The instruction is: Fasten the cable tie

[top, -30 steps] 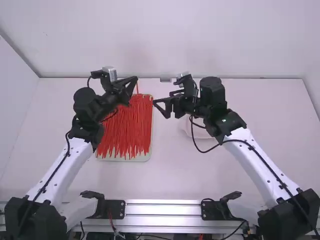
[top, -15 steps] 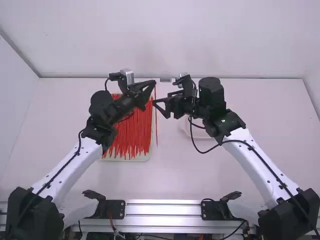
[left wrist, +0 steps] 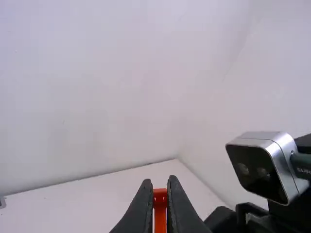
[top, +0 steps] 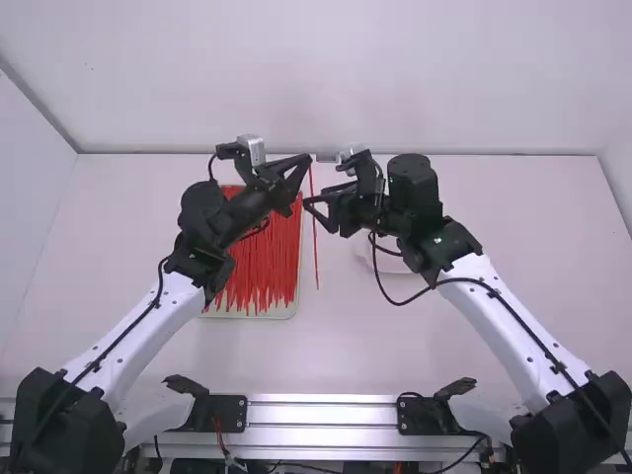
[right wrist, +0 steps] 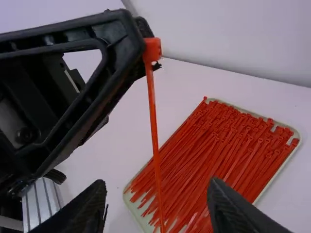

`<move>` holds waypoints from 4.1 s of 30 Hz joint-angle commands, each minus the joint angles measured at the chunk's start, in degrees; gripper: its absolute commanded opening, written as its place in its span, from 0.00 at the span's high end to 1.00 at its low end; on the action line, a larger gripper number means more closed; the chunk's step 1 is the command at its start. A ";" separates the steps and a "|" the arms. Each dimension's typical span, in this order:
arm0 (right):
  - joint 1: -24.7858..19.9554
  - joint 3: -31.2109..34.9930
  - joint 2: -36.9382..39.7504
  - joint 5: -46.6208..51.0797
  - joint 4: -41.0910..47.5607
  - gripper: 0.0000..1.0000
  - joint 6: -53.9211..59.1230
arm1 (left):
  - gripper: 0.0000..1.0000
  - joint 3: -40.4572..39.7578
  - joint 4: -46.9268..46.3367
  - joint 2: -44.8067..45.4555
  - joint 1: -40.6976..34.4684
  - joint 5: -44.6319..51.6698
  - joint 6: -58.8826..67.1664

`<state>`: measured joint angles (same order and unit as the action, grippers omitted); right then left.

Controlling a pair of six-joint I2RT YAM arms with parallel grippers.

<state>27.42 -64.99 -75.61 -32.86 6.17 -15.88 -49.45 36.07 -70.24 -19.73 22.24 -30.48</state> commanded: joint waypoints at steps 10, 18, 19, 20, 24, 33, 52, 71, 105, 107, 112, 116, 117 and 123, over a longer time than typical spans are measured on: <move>0.22 -1.84 1.05 -0.37 0.07 0.74 1.11 | 0.98 -0.94 1.97 0.24 -0.24 1.09 -1.70; 0.00 -1.84 1.05 -0.39 0.22 1.00 0.68 | 0.95 -0.94 1.97 0.24 -0.26 1.07 -2.78; -0.09 -1.84 1.05 -0.42 0.22 1.00 0.72 | 0.92 -0.94 1.97 0.24 -0.28 1.09 -2.78; -0.15 -1.84 1.05 -0.48 0.22 1.00 0.76 | 0.89 -0.94 1.97 0.24 -0.26 1.11 -2.75; -1.14 -1.84 1.05 -1.62 0.15 1.00 1.18 | 0.77 -0.94 2.01 0.26 -0.20 1.27 -2.75; -7.02 -1.84 1.05 -12.50 0.02 1.00 3.43 | 0.25 -1.25 5.27 0.26 3.21 10.34 -0.57; -16.85 -1.84 1.05 -36.83 -7.76 1.00 13.88 | 0.20 -28.57 2.32 -18.56 12.57 65.26 1.36; -14.34 -1.84 1.05 -33.11 -13.51 1.00 16.20 | 0.55 -30.51 5.03 -20.90 8.35 56.30 -2.40; -14.29 -1.84 1.05 -32.70 -13.92 0.87 16.28 | 0.98 -30.53 6.49 -20.90 5.97 51.71 -4.94; -14.29 -1.84 1.05 -32.70 -13.88 0.72 16.13 | 0.98 -30.56 6.12 -20.90 5.90 51.30 -4.92; -14.29 -1.84 1.05 -32.63 -13.66 0.02 16.22 | 0.98 -30.56 5.84 -20.90 7.98 50.10 -7.69; -15.19 -1.81 1.05 -32.70 -13.68 0.02 18.12 | 0.98 -31.76 3.15 -20.96 10.25 49.64 -8.94; -15.34 -1.79 1.05 -32.70 -13.66 0.02 18.73 | 0.98 -32.13 2.47 -20.96 10.64 49.64 -8.87; -15.91 -1.79 1.05 -32.74 -10.80 0.02 25.00 | 0.98 -39.15 -9.88 -21.94 14.40 49.22 -6.95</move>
<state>11.46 -64.99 -75.59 -64.99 -5.02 5.48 -84.71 27.57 -91.70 -6.33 71.68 -38.52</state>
